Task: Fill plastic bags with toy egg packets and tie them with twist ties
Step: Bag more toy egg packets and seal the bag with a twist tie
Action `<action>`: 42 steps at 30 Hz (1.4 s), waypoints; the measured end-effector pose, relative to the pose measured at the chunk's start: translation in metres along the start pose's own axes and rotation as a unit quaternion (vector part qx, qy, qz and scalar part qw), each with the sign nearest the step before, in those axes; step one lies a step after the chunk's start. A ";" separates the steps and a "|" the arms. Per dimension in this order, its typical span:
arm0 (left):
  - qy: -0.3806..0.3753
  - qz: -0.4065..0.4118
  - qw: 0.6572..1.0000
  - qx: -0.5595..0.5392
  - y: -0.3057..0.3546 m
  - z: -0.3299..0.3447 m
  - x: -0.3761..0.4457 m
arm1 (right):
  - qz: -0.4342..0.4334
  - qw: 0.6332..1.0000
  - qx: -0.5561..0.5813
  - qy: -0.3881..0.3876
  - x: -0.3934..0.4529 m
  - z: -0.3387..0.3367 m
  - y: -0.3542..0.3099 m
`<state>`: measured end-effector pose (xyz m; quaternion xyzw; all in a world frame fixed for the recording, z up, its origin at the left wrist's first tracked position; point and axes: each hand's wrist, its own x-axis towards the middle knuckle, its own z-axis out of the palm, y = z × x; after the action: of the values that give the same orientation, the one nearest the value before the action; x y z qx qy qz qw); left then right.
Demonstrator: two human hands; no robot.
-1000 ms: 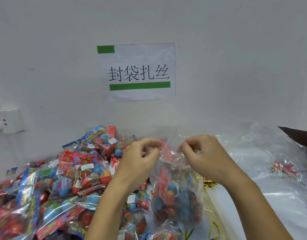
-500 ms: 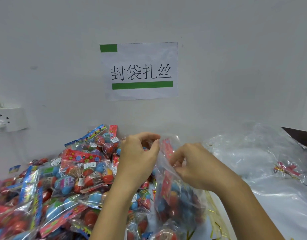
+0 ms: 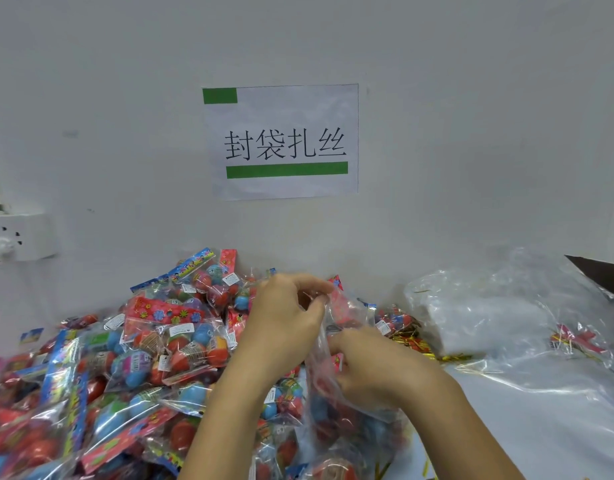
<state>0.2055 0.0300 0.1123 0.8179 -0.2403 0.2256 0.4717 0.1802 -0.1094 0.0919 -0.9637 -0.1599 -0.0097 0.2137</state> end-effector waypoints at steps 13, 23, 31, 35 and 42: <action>0.010 -0.021 1.000 0.018 -0.008 -0.011 0.002 | 0.111 0.991 -0.059 0.054 -0.008 -0.019 0.004; 0.006 0.001 0.999 0.040 -0.006 -0.011 0.003 | 0.164 0.974 -0.073 0.135 0.000 -0.006 0.009; 0.009 0.007 0.999 0.043 -0.005 -0.009 0.003 | 0.152 0.963 -0.043 0.219 0.016 0.019 0.006; -0.006 0.006 0.999 0.048 -0.004 -0.008 0.001 | 0.165 0.967 0.010 0.194 0.021 0.027 0.002; 0.002 -0.005 0.999 0.040 -0.003 -0.009 0.001 | 0.180 0.965 0.047 0.184 0.020 0.015 0.005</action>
<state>0.2070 0.0392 0.1151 0.8369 -0.2260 0.2343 0.4400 0.1995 -0.1013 0.0782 -0.9471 0.0577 -0.1410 0.2826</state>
